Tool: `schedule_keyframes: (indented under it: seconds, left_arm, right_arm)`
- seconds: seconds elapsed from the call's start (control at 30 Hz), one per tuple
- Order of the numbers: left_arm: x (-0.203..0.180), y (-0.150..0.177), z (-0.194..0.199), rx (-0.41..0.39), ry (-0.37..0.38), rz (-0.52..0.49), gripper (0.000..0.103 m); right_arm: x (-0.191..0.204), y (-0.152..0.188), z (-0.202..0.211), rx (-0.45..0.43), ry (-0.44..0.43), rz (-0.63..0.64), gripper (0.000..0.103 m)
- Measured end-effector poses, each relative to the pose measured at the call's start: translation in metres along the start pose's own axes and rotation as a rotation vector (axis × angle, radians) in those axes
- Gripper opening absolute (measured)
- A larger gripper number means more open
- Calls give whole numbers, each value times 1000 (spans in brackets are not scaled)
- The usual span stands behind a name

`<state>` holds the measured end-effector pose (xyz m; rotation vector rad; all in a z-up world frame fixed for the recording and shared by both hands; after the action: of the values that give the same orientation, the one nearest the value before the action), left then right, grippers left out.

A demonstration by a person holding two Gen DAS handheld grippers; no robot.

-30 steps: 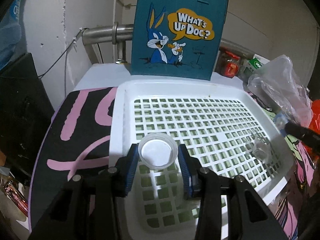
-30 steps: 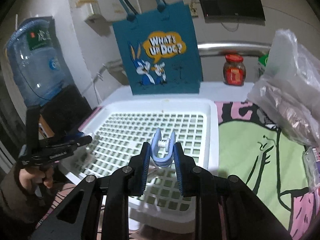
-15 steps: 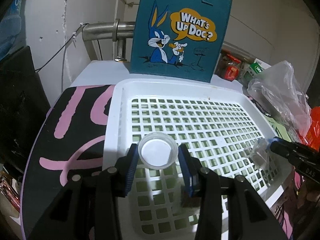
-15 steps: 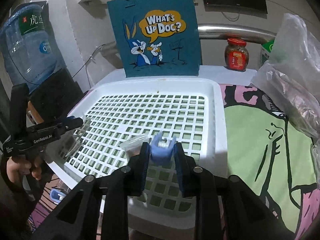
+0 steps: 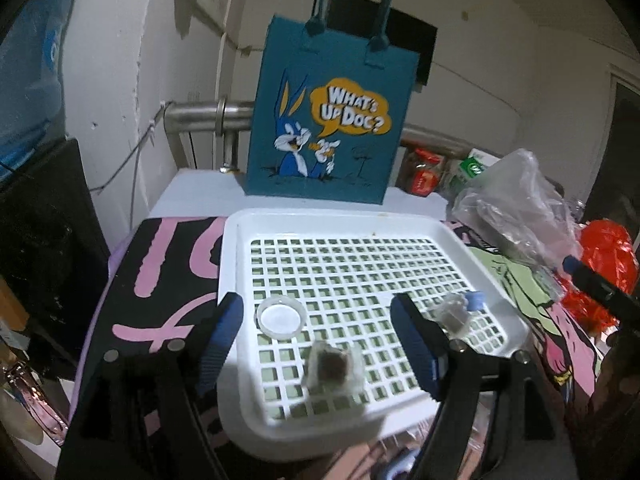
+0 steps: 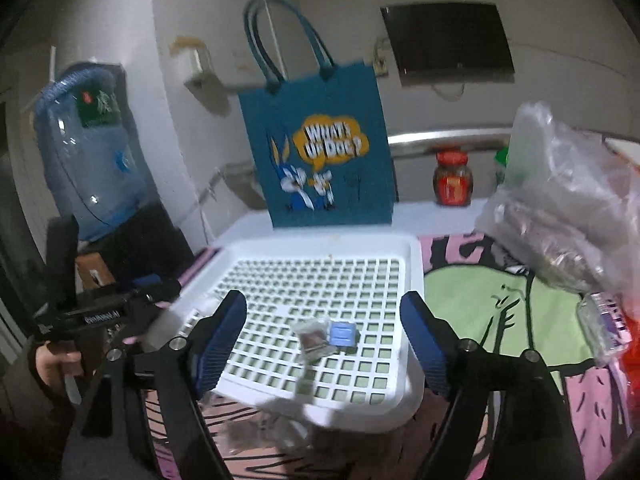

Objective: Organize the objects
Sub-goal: 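Lift both tools away from the tray, then grasp another blue clip with the left tool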

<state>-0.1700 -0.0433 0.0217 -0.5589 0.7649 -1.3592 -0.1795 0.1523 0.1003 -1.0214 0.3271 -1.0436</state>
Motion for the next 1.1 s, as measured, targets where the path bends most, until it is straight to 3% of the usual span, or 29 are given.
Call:
schedule_keyframes:
  seconds: [0.27,0.53,0.73,1.1]
  left_arm:
    - [-2,13,35,-33,2,-9,76]
    - [-17,48,44,17,12,-60,76]
    - [-32,77,37,87,18,-117,76]
    - [-53,113,10,219,37,-209,76]
  right_arm:
    - [3,-1,52,-87,2,-6,87]
    - [0,21,67,-62,26,12,88]
    - [-5,44,57,13,46,39,88]
    - [-27,100,14,254,101,-12,87]
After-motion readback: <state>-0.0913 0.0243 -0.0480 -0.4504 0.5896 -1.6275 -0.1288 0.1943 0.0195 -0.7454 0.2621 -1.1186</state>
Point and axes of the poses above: each gripper's, at about its wrist camera, not at the fingertips, and z roughly against the way its jaws point, x to its left, y to its underside, the point moved 10 cm from there along -z, roughly the way its jaws point, and after that the axes turned 7 degrees about x, right-handed, at the moved point
